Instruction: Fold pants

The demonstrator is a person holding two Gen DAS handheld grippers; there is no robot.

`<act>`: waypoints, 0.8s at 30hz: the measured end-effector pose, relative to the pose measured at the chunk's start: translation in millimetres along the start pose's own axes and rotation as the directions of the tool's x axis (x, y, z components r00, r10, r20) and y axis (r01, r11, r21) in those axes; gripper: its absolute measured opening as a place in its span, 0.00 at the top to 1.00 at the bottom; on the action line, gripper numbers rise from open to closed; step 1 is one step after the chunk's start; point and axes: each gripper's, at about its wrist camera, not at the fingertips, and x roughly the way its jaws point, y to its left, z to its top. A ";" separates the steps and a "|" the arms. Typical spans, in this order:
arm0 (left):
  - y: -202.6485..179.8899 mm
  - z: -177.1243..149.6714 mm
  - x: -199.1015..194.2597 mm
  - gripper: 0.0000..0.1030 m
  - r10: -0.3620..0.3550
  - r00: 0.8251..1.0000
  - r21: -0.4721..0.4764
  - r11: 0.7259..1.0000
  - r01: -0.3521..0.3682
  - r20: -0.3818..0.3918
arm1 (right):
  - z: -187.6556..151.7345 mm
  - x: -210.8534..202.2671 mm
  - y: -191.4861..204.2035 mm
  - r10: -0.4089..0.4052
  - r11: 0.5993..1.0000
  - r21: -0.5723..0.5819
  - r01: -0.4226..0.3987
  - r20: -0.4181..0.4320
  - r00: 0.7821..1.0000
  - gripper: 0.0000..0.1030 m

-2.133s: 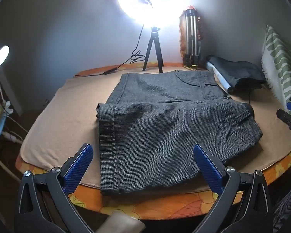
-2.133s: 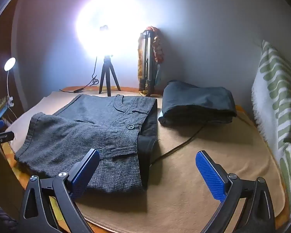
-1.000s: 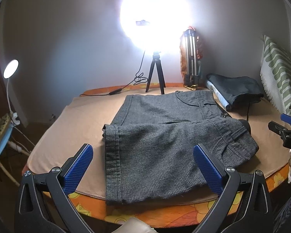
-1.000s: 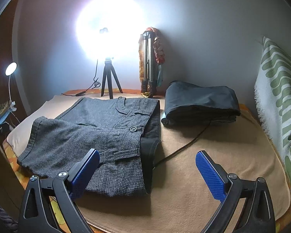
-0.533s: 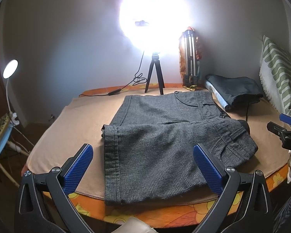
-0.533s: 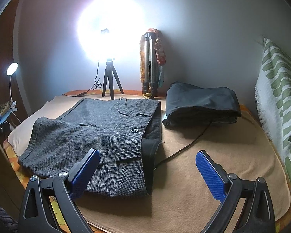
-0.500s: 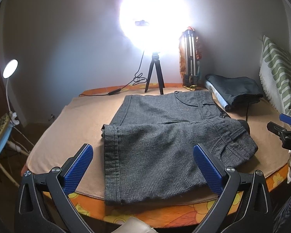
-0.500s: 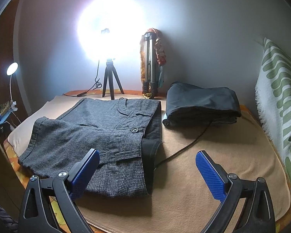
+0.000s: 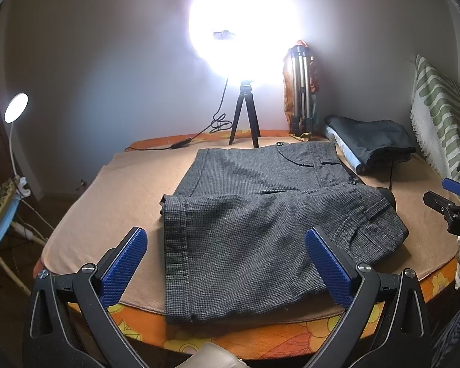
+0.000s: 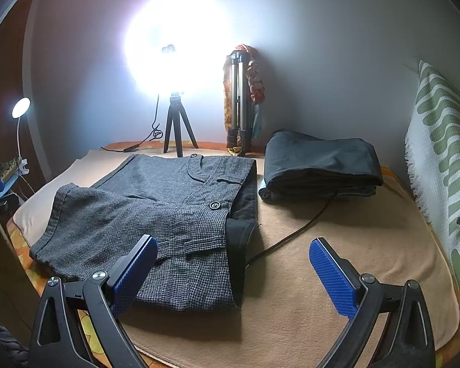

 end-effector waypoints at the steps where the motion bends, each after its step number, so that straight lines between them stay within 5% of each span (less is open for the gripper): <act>1: -0.2 0.2 0.4 0.00 -0.001 1.000 0.001 1.000 0.001 0.000 | 0.0 -0.1 -0.1 0.001 1.000 0.000 -0.001 0.000 1.000 0.02; 17: 7.3 -6.9 7.4 0.00 0.014 1.000 -0.008 1.000 -0.014 -0.020 | -2.3 3.0 7.1 0.028 0.999 -0.035 -0.028 -0.013 1.000 0.02; 24: 8.8 -13.3 13.7 0.00 -0.034 0.997 -0.007 0.999 0.034 -0.064 | -3.9 3.3 8.4 0.034 0.998 -0.050 -0.034 -0.019 0.999 0.02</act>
